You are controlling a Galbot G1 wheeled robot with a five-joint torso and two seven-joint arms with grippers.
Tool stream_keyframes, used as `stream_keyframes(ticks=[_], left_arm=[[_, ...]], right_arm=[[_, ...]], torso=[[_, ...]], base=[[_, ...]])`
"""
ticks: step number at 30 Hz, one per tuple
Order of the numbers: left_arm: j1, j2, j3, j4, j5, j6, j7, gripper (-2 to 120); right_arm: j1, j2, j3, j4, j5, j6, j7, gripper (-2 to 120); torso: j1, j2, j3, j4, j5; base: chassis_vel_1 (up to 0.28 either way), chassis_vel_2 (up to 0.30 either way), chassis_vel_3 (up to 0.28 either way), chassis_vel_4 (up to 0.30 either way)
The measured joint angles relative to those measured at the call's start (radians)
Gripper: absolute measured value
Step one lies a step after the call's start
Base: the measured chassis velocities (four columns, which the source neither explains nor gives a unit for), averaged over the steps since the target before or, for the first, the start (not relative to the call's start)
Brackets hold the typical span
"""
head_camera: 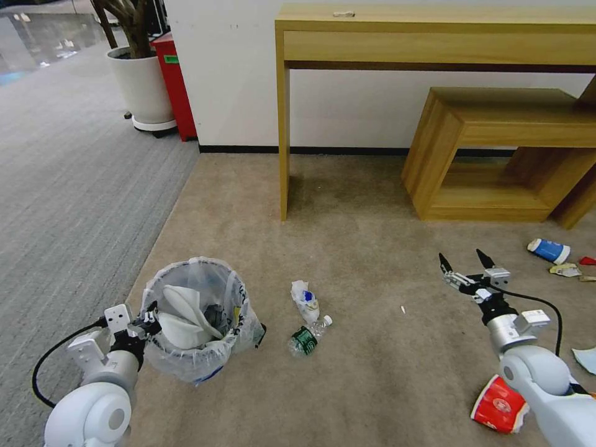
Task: Pick up the trash bin and place the garbage on the floor into it.
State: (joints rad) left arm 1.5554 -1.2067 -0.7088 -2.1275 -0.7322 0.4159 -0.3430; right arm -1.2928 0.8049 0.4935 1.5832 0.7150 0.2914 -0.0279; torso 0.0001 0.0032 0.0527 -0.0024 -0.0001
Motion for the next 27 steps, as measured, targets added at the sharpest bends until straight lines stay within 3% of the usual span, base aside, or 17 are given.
stream_keyframes(ticks=[8,14,17,27], left_arm=[[-0.001,0.000,0.004,0.011,0.004,-0.003,0.001,2],[-0.007,0.002,0.004,0.029,0.005,-0.011,0.002,2],[-0.013,0.002,0.007,0.040,0.004,-0.012,0.002,2],[-0.023,0.002,0.014,0.064,0.005,-0.016,0.003,2]], right_arm=[[-0.064,-0.036,0.055,0.056,0.106,-0.219,0.066,100],[-0.083,-0.074,0.068,0.079,0.150,-0.491,0.262,100],[-0.099,-0.079,0.069,0.094,0.186,-0.549,0.309,100],[-0.173,-0.065,0.071,0.139,0.184,-0.555,0.398,100]], torso=[[0.000,0.000,0.000,0.0000,0.0002],[0.000,0.000,0.000,0.0000,0.0003],[0.000,0.000,0.000,0.0001,-0.0001],[0.000,0.000,0.000,0.0002,0.0000]], base=[[0.000,0.000,0.000,0.000],[0.000,0.000,0.000,0.000],[0.000,0.000,0.000,0.000],[0.000,0.000,0.000,0.000]])
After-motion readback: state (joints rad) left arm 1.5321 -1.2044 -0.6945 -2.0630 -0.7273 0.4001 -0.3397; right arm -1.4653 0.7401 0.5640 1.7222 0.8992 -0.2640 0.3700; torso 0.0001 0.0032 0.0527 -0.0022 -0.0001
